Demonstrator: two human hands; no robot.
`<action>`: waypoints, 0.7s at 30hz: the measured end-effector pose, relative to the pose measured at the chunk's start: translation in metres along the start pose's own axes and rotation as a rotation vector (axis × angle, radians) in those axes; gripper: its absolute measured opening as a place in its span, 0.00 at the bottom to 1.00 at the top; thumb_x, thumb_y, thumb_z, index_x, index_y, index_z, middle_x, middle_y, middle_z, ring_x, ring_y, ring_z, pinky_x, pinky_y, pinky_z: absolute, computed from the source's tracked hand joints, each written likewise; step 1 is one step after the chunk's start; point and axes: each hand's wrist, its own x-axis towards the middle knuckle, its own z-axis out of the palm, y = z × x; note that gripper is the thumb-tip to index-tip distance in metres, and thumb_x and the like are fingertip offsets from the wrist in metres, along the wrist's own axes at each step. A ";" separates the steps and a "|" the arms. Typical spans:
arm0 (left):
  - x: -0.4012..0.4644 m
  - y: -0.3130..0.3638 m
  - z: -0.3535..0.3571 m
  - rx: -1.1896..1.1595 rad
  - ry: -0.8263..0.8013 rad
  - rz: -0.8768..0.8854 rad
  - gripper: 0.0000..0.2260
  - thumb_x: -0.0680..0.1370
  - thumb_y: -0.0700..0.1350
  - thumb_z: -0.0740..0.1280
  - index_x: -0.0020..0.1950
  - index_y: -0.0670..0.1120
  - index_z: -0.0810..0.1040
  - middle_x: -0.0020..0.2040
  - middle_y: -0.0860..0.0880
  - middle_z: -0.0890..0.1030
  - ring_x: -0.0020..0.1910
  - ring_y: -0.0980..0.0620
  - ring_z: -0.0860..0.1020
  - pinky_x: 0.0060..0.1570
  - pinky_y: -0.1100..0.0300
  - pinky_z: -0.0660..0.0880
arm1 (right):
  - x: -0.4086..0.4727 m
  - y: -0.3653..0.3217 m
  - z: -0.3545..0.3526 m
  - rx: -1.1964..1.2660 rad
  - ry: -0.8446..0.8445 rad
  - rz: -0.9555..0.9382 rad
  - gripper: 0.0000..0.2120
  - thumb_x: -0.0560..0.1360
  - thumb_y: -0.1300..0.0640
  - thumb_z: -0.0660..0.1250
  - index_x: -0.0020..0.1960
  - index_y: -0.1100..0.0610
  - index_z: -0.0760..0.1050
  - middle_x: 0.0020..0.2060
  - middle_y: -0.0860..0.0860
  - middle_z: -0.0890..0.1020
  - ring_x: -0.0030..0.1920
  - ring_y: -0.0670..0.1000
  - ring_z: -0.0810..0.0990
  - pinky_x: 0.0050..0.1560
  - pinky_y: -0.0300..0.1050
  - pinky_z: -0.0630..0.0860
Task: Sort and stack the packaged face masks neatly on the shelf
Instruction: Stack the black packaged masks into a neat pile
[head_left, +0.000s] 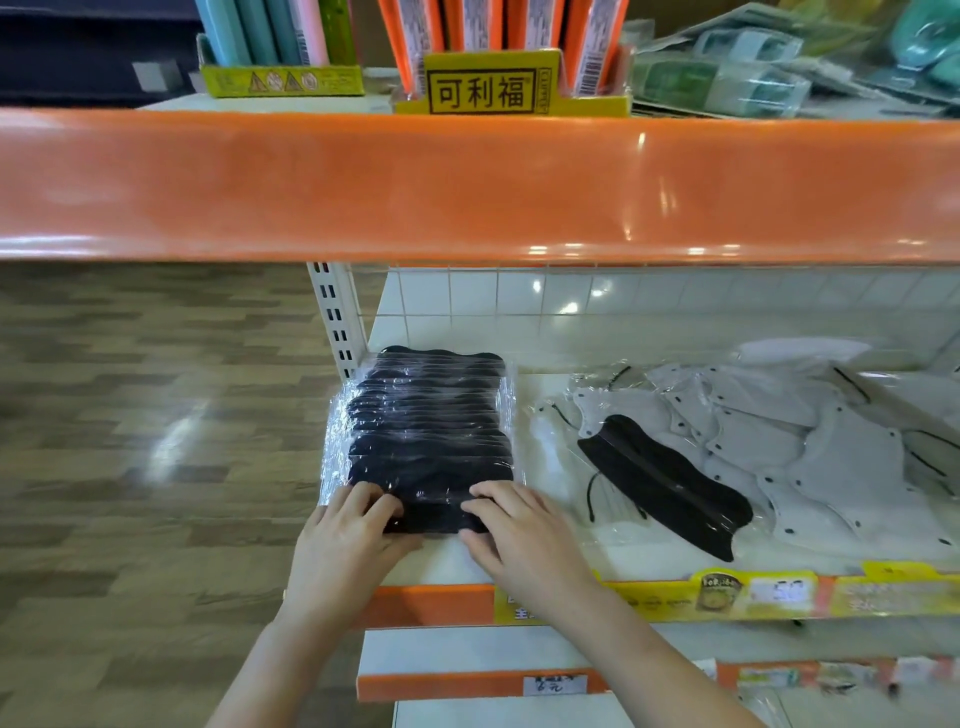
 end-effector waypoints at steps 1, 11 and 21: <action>-0.002 0.001 0.001 0.004 -0.001 -0.002 0.21 0.70 0.64 0.60 0.42 0.49 0.81 0.43 0.52 0.78 0.43 0.48 0.77 0.35 0.54 0.75 | 0.000 0.000 0.000 0.001 -0.008 0.006 0.16 0.75 0.45 0.58 0.54 0.49 0.80 0.55 0.43 0.79 0.56 0.45 0.76 0.57 0.42 0.73; -0.005 0.045 0.008 -0.113 0.149 0.037 0.15 0.77 0.48 0.59 0.44 0.44 0.83 0.44 0.49 0.82 0.41 0.47 0.80 0.37 0.54 0.77 | 0.000 0.005 -0.013 0.122 -0.024 0.099 0.18 0.76 0.51 0.52 0.58 0.50 0.78 0.58 0.44 0.76 0.58 0.45 0.73 0.59 0.44 0.72; 0.025 0.131 0.020 -0.198 0.066 0.090 0.12 0.76 0.47 0.59 0.41 0.47 0.82 0.42 0.52 0.81 0.41 0.50 0.80 0.35 0.58 0.75 | -0.032 0.073 -0.057 -0.052 0.103 0.215 0.16 0.64 0.65 0.74 0.50 0.54 0.79 0.51 0.50 0.79 0.48 0.53 0.80 0.46 0.49 0.78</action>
